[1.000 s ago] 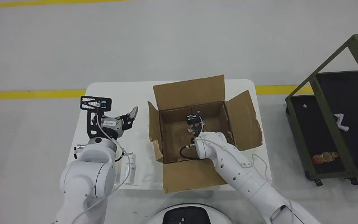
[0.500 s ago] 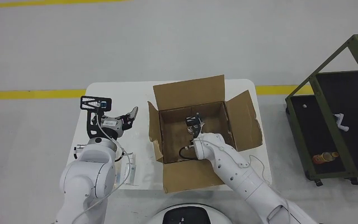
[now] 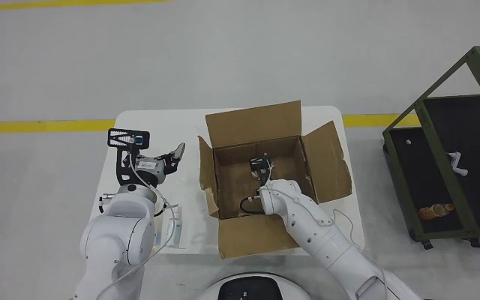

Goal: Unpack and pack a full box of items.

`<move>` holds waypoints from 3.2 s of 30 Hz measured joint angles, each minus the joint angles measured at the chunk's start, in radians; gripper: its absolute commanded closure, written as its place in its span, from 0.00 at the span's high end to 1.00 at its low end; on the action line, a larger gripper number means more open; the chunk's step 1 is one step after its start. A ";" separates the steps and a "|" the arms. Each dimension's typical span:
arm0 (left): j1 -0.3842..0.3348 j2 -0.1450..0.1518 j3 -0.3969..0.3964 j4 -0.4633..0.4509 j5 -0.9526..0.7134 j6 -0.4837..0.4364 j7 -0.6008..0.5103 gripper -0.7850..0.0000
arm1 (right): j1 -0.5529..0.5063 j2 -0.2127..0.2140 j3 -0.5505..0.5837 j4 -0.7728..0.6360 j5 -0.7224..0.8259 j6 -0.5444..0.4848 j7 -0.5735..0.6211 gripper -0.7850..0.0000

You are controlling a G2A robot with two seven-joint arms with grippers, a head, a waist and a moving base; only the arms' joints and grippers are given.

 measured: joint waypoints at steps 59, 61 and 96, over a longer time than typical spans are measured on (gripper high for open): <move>0.000 0.000 0.000 0.000 0.000 0.000 0.000 1.00 | -0.163 0.027 0.224 -0.320 -0.261 -0.066 0.254 0.00; 0.000 0.000 0.000 0.000 0.000 0.000 0.000 1.00 | -0.171 0.029 0.233 -0.346 -0.271 -0.079 0.299 0.00; 0.000 0.000 0.000 0.000 0.000 0.000 0.000 1.00 | -0.246 0.034 0.261 -0.472 -0.278 -0.288 0.466 0.00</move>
